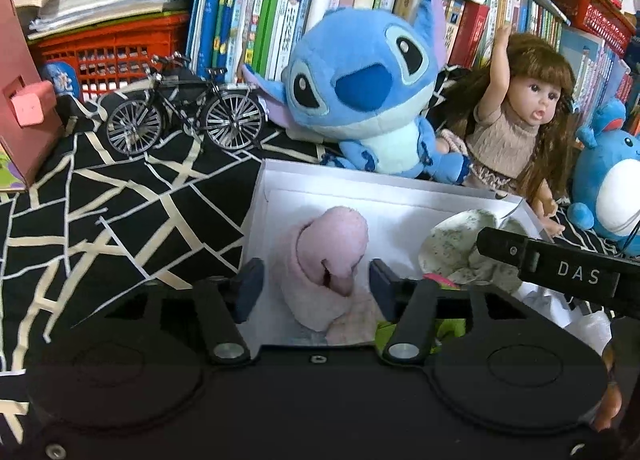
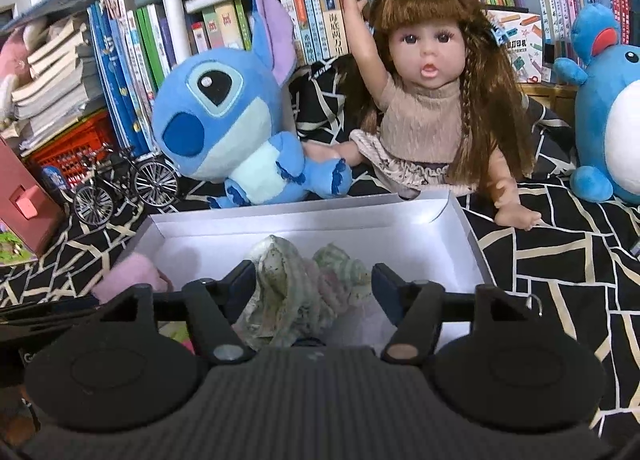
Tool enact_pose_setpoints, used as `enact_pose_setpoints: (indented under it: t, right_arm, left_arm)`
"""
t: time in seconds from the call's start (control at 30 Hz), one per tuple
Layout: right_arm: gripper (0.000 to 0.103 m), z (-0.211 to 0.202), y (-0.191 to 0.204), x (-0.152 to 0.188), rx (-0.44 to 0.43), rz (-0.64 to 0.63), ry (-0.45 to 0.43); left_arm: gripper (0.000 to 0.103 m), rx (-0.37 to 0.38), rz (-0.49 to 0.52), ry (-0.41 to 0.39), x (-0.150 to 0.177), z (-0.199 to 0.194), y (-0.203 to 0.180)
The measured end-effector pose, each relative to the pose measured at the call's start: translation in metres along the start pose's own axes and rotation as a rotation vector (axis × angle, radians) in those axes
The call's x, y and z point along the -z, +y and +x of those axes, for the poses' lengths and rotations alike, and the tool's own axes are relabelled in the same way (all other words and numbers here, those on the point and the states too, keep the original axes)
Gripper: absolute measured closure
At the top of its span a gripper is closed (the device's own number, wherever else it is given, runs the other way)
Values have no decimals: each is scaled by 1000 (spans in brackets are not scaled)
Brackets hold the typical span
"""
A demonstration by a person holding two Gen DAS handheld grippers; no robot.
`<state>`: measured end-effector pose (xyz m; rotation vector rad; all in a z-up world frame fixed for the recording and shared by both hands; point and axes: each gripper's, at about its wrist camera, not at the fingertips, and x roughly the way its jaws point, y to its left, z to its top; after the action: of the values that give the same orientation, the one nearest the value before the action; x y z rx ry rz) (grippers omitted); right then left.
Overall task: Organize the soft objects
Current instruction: 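Carry checked cloth and pink sock into the white box and open both tools, then withdraw both tools from the white box toward the remaining pile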
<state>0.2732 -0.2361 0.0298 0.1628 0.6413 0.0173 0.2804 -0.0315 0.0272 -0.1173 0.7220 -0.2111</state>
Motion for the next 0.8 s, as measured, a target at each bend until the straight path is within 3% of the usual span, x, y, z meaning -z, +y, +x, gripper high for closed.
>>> enact_pose_setpoints:
  t: [0.37,0.8]
  right_arm:
    - [21,-48,3,4,-21,-58,-71]
    - [16,-121,3,28,-108,-95,-163]
  left_arm:
    - [27,20,12,-52,2,-49,-5]
    - [25,71,27,-126,33,-131,-13]
